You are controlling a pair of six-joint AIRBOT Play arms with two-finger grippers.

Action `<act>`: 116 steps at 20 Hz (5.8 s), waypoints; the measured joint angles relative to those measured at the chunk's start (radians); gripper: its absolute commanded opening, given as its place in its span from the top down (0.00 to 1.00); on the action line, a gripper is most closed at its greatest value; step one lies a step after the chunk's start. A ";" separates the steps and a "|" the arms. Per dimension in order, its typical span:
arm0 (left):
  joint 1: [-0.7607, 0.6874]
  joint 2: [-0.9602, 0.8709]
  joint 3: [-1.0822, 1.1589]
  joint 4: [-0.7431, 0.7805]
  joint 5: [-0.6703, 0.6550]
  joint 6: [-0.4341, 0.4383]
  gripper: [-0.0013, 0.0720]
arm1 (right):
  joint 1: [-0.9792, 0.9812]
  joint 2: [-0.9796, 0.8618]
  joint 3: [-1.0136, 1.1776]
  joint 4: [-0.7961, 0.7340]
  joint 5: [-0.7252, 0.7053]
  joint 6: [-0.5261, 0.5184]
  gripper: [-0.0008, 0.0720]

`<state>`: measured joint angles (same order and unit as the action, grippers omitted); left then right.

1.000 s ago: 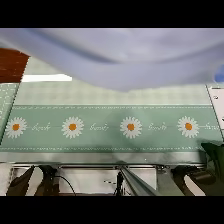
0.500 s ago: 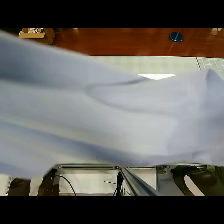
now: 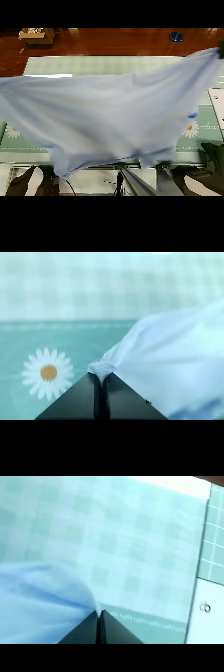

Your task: Fold the shirts.

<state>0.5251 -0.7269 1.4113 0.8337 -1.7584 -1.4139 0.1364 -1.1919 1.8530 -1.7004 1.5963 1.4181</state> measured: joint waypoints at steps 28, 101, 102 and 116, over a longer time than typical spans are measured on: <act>-0.217 -0.793 0.001 0.175 0.264 0.106 0.51 | -0.179 -0.553 0.042 0.215 -0.190 -0.032 0.34; -0.459 -0.585 -0.879 0.166 0.466 0.047 0.95 | -0.478 -0.389 -0.849 0.628 -0.199 -0.188 0.95; -0.459 -0.581 -0.870 0.165 0.475 0.050 0.95 | -0.458 -0.389 -0.849 0.619 -0.203 -0.183 0.95; -0.425 -0.159 0.202 0.150 0.615 0.086 0.95 | -0.404 0.161 -0.177 0.785 -0.384 -0.203 0.95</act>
<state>0.0998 -0.8860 1.6135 0.9840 -1.1431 -1.3281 -0.2676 -1.0313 1.6760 -0.9154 1.2121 1.2152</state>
